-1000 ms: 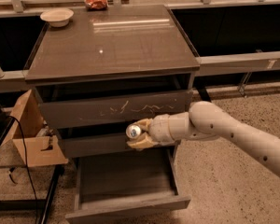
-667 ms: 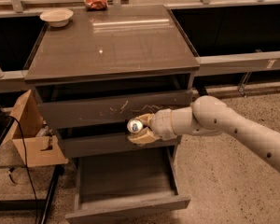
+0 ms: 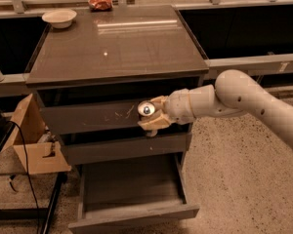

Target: Pick redbull can from bottom drawer and place on counter

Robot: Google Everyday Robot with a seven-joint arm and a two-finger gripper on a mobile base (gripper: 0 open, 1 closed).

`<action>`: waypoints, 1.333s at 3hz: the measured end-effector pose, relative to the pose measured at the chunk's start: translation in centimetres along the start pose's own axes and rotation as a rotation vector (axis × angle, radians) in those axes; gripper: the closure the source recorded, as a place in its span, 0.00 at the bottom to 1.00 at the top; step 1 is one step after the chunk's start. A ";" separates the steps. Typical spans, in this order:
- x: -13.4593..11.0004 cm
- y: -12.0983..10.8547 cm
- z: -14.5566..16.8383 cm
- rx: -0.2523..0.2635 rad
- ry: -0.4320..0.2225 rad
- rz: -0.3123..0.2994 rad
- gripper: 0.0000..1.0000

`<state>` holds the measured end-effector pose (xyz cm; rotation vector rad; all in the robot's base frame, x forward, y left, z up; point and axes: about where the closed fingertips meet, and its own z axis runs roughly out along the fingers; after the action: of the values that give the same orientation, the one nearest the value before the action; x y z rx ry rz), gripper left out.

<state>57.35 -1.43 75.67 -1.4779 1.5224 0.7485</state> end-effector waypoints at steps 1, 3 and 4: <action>-4.2 -1.4 -1.8 -0.005 0.023 0.010 1.00; -7.9 -3.1 -3.2 -0.010 0.026 0.036 1.00; -11.8 -5.0 -4.9 -0.001 0.025 0.073 1.00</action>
Offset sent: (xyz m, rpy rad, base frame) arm 0.0065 0.0015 0.0400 -0.0203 0.0094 -0.0016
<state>60.55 -0.80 88.99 -1.4434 1.6023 0.7770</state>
